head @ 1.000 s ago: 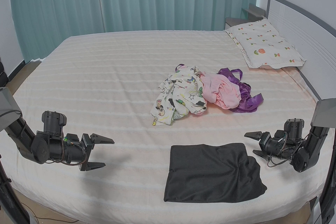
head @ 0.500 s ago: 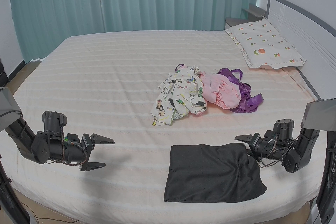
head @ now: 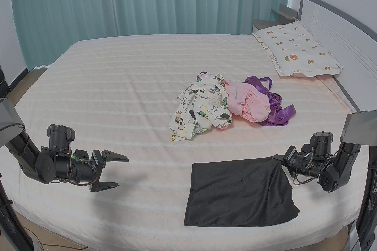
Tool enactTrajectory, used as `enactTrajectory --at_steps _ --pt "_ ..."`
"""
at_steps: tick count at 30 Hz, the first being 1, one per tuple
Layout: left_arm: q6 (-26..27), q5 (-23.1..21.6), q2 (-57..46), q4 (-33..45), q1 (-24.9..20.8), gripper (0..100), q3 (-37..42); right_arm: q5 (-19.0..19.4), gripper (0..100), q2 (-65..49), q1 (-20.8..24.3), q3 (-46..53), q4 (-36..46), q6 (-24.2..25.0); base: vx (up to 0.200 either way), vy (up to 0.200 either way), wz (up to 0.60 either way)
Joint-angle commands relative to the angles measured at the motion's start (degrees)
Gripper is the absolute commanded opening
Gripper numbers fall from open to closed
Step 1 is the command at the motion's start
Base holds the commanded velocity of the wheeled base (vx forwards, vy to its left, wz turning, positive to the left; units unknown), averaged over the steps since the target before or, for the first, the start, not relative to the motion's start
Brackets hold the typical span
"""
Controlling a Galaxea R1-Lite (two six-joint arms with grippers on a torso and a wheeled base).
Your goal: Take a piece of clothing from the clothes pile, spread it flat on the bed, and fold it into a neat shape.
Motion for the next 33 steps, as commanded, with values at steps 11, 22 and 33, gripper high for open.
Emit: enactTrajectory --at_steps 11,22,33 --pt "0.0 0.0 0.1 0.0 0.0 100 0.0 -0.1 100 -0.1 -1.5 0.4 -5.0 -1.9 0.000 0.000 0.00" --pt "-0.1 0.0 0.1 0.0 0.0 100 0.0 1.4 100 -7.8 -7.1 19.1 -7.0 -8.1 0.000 0.000 0.00" --pt "0.0 0.0 0.1 0.0 0.0 100 0.0 8.9 100 -7.8 -7.6 29.7 -6.2 -14.5 0.000 0.000 0.00"
